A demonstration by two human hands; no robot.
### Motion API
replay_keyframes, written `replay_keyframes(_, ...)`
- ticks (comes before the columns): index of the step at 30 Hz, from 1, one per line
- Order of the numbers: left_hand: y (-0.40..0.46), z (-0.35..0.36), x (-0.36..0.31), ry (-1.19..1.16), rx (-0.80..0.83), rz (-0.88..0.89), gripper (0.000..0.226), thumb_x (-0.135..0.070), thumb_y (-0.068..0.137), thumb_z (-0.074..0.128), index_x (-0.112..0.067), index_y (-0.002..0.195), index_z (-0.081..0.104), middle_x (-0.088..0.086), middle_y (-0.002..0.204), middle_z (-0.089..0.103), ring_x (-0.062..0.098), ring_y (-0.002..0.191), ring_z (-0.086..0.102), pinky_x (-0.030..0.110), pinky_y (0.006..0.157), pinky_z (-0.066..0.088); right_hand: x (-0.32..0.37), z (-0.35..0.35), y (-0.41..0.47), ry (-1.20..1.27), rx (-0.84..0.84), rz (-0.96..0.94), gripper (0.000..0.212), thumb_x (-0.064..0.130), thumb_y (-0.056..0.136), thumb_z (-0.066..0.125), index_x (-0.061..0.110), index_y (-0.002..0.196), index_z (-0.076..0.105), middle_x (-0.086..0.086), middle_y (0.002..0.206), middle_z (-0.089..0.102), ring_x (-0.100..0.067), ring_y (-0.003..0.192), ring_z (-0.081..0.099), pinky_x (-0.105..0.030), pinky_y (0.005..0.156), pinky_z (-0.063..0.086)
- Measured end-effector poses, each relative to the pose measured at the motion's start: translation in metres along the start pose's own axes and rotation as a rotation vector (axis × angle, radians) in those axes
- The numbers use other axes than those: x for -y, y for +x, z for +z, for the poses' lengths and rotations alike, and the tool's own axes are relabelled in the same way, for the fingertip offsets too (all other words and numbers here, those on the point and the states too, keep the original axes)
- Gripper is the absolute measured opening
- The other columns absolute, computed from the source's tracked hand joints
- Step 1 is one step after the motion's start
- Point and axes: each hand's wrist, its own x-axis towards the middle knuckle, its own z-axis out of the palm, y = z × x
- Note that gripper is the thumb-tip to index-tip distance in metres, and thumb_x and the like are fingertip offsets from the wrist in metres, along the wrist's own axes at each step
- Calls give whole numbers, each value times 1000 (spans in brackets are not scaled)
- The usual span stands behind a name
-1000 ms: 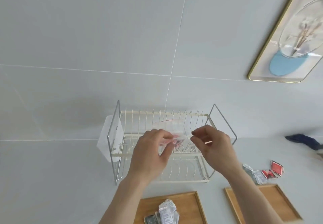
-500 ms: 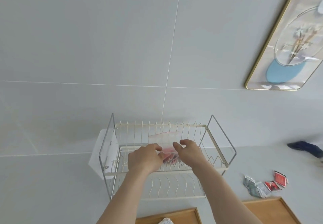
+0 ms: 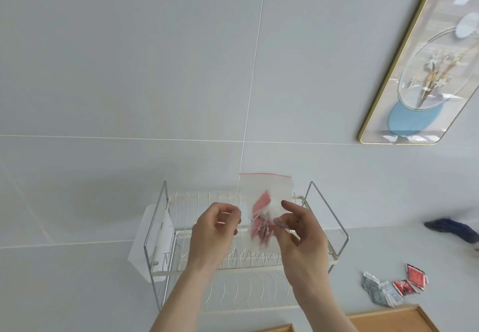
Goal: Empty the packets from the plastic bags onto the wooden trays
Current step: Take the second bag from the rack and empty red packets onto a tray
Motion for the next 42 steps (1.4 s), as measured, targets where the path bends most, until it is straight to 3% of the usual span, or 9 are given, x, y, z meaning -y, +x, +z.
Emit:
replay_keyframes(4,-23,3,-34,-278,197,-68,42,-52,96,54,-12,95,68,0,80,75,17,68,69,39,68,57,6,-12,-42,-86,-24,-274,44,-14,83,71,25,103,68,7,84,71,-13,84,72,-19,82,57)
replay_keyframes(10,-45,7,-33,-160,375,-358,68,-79,83,47,-14,66,55,2,57,59,21,54,58,32,55,49,-17,-32,-86,-444,17,-753,22,4,90,60,11,73,73,3,73,67,-18,72,66,-24,61,52)
replay_keyframes(15,-68,10,-7,-102,466,-432,50,-57,89,61,-12,70,55,2,55,60,19,49,58,27,50,44,-30,-45,-119,-604,22,-841,36,7,91,58,12,56,68,3,60,60,-14,66,59,-23,57,50)
replay_keyframes(20,-92,4,19,-62,555,-619,75,-86,79,44,-13,65,54,8,57,60,23,47,58,25,48,46,-40,-55,-150,-722,20,-818,34,-2,74,73,17,52,57,5,56,53,-13,59,58,-24,50,47)
replay_keyframes(28,-102,-8,62,87,581,-647,23,-22,86,55,-10,68,62,5,61,67,21,52,62,23,53,47,-59,-60,-167,-793,161,-921,36,-5,71,65,21,55,46,3,55,43,-15,55,54,-22,50,44)
replay_keyframes(31,-103,-7,69,7,508,-581,32,-12,92,57,-13,60,58,6,63,64,20,57,63,27,56,51,-79,-61,-165,-773,221,-793,33,1,81,60,22,57,52,6,57,44,-13,53,50,-17,51,41)
replay_keyframes(35,-105,-1,73,-11,423,-411,36,-2,90,63,-14,58,51,2,59,62,17,57,62,30,60,56,-91,-79,-165,-623,449,-227,16,20,67,59,33,75,61,14,69,61,1,64,59,-12,57,48)
replay_keyframes(39,-119,19,68,-56,433,-343,18,7,85,69,2,80,52,18,71,70,23,62,69,30,61,59,-90,-96,-139,-255,232,285,33,-10,77,70,22,70,70,-4,69,76,-16,64,73,-26,61,57)
replay_keyframes(42,-128,44,64,-80,416,-309,24,2,83,76,5,95,56,19,73,75,25,67,74,32,65,62,-79,-98,-113,-119,164,472,18,-1,86,73,16,81,73,-6,74,76,-19,66,73,-31,61,59)
